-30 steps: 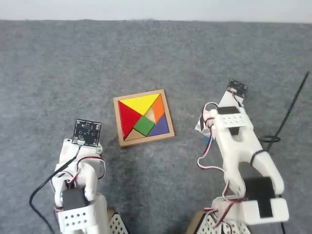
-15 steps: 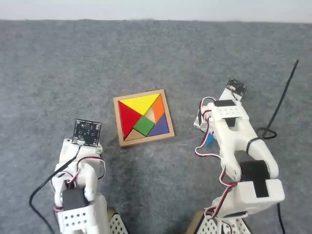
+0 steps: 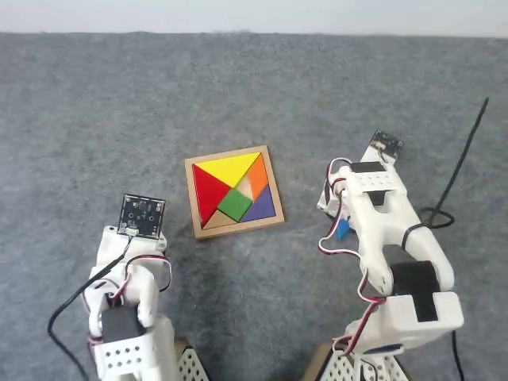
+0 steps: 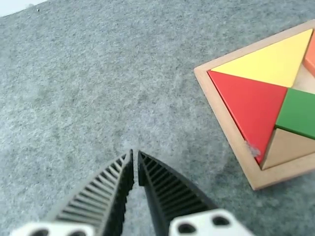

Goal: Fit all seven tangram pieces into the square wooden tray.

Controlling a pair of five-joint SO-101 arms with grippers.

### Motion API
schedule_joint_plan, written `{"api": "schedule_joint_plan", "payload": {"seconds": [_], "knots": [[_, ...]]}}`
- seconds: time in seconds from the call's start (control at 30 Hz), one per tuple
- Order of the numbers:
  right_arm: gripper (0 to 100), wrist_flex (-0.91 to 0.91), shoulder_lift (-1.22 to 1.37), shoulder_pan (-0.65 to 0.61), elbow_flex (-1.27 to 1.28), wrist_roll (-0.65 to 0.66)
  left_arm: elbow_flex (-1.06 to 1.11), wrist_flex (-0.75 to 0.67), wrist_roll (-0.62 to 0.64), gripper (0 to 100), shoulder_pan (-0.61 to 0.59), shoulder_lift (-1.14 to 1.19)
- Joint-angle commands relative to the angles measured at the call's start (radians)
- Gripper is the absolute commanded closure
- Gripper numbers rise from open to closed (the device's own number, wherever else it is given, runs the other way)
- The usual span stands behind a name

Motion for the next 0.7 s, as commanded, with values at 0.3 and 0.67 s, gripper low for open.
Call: {"api": "schedule_joint_plan", "payload": {"seconds": [0.3, 0.67], "knots": [[91.4, 0.087, -0.016, -0.004, -0.124, 0.203, -0.018, -0.026, 0.000, 99, -0.003, -0.021], [91.5, 0.297, -0.016, 0.036, -0.315, 0.339, -0.018, -0.026, 0.000, 99, -0.003, -0.021]]}}
